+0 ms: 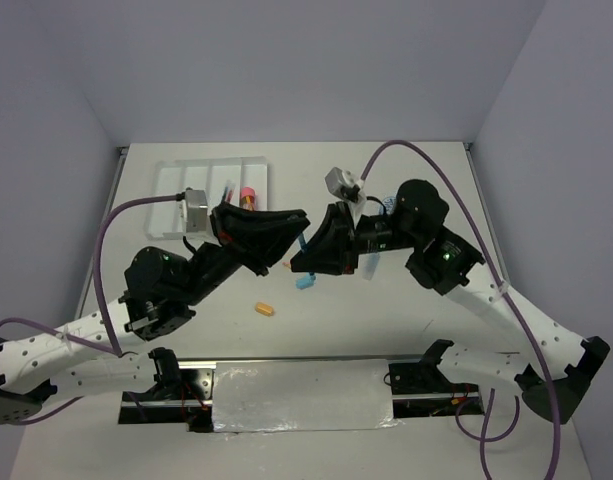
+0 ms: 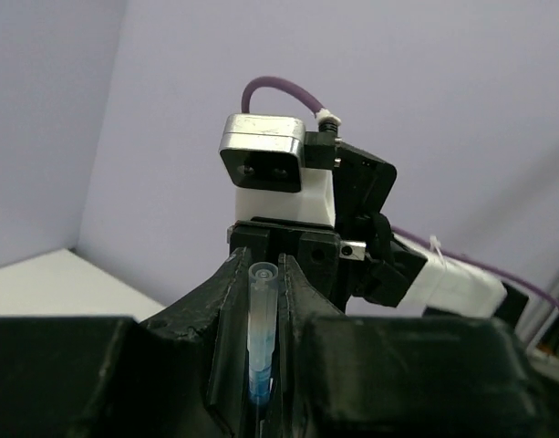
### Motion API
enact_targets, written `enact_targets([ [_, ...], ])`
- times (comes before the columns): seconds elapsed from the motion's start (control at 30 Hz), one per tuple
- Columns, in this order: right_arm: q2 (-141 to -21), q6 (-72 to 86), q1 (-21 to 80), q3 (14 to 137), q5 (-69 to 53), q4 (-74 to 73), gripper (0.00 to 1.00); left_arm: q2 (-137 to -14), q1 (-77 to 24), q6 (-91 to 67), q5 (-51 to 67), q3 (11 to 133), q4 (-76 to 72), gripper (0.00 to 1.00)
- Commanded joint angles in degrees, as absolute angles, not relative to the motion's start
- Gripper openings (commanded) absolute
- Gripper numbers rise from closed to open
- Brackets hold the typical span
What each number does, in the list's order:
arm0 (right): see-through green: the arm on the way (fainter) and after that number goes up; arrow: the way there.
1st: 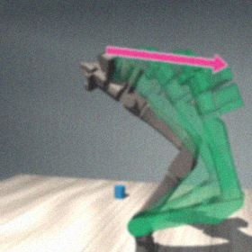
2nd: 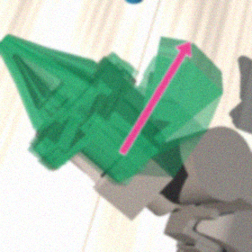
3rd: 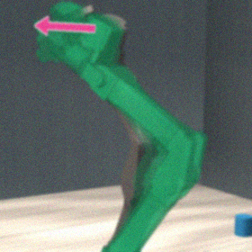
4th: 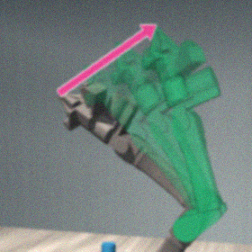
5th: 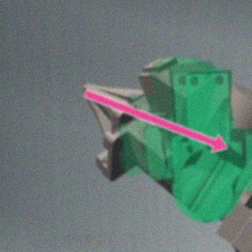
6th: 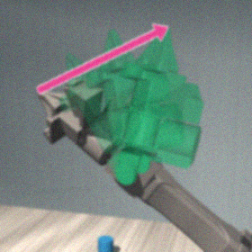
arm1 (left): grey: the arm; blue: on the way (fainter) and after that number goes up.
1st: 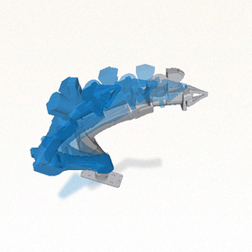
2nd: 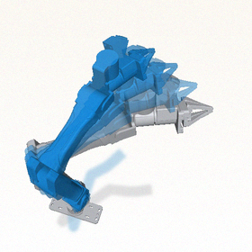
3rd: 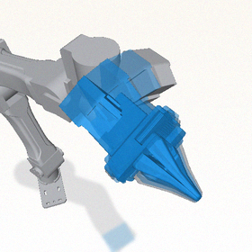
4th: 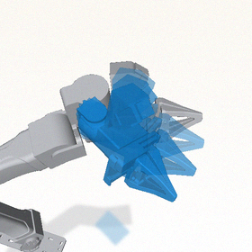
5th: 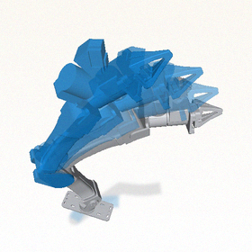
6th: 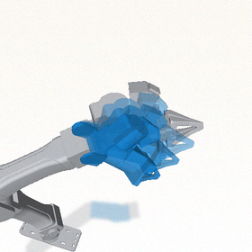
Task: Sort the stationery into containers
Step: Close the pen cap on the pen.
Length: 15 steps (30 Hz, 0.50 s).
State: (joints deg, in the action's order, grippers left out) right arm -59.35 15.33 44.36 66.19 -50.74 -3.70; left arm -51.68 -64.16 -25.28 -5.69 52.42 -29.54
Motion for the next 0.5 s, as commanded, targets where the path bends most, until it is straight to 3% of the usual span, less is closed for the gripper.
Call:
enact_targets([
  [0.0, -62.3, 22.7, 36.8, 81.7, -44.8, 12.9, 0.00, -55.5, -67.8, -30.0, 2.2, 43.1, -16.1, 0.00],
  [0.23, -66.4, 25.2, 35.4, 88.6, -45.0, 9.7, 0.00, -61.0, -73.3, -31.0, 1.0, 39.7, -20.4, 0.00],
  [0.3, -65.5, 24.1, 35.5, 84.6, -46.8, 9.9, 0.00, -59.6, -73.2, -30.9, -0.6, 39.6, -18.5, 0.00],
  [0.47, -60.7, 19.2, 37.0, 68.4, -52.6, 14.3, 0.00, -49.3, -73.0, -26.7, -19.8, 43.8, -10.0, 0.00],
])
